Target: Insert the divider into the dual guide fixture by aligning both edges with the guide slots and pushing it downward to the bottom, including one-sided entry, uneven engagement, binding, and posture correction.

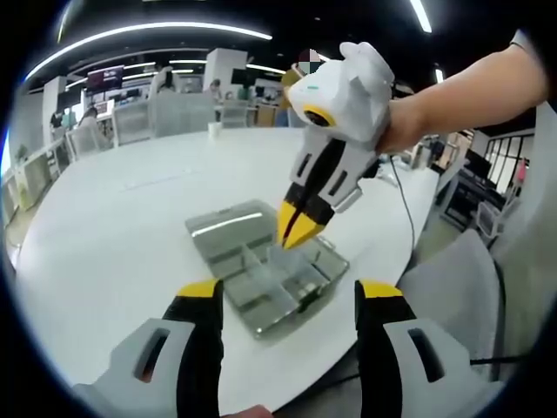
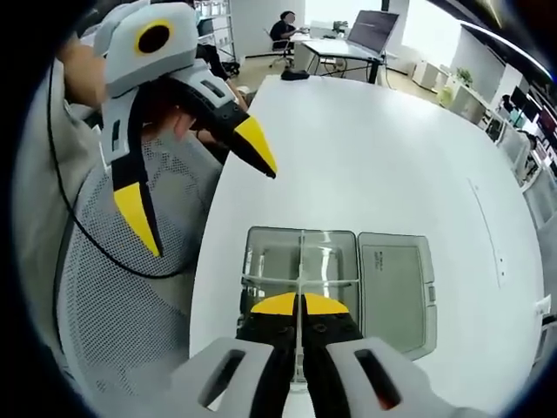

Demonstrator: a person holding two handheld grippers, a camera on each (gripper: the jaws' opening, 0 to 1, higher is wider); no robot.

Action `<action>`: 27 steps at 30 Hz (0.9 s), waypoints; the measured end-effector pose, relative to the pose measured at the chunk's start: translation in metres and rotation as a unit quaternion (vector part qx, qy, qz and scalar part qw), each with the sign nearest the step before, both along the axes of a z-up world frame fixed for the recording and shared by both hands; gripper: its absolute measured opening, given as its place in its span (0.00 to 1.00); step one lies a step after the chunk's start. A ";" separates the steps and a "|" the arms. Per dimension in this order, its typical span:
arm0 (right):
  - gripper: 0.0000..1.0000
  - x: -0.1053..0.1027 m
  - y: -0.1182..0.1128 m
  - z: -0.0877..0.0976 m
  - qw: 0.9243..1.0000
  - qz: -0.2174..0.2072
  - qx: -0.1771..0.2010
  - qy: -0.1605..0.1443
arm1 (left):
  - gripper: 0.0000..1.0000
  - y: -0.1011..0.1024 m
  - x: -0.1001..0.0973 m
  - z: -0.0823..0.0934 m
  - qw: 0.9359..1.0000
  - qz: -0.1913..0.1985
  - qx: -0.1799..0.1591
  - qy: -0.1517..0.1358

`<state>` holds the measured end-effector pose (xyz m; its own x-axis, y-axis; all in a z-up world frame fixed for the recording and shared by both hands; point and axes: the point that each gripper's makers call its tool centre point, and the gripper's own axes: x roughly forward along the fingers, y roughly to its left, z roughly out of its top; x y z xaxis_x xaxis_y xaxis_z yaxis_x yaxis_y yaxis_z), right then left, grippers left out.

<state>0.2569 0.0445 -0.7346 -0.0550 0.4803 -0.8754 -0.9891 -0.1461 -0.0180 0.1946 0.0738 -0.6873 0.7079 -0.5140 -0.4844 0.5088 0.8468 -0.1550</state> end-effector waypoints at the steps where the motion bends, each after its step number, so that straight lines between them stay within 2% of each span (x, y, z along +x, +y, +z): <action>1: 0.00 0.001 -0.001 -0.001 1.000 0.005 -0.001 -0.005 | 0.59 0.000 0.000 0.000 1.000 -0.001 0.000 0.000; 14: 0.00 0.001 -0.001 -0.002 1.000 -0.008 -0.005 0.007 | 0.59 0.000 0.002 0.002 1.000 0.000 0.001 -0.001; 18: 0.00 -0.001 -0.002 -0.001 1.000 0.001 -0.009 -0.001 | 0.59 -0.001 0.002 0.002 1.000 -0.001 0.001 -0.001; 19: 0.00 0.000 -0.002 -0.001 1.000 -0.015 -0.008 0.008 | 0.59 -0.001 0.002 0.002 1.000 -0.001 0.001 0.000; 27: 0.00 -0.001 -0.002 0.000 1.000 -0.009 -0.008 0.007 | 0.59 -0.001 0.002 0.002 1.000 -0.001 0.000 -0.001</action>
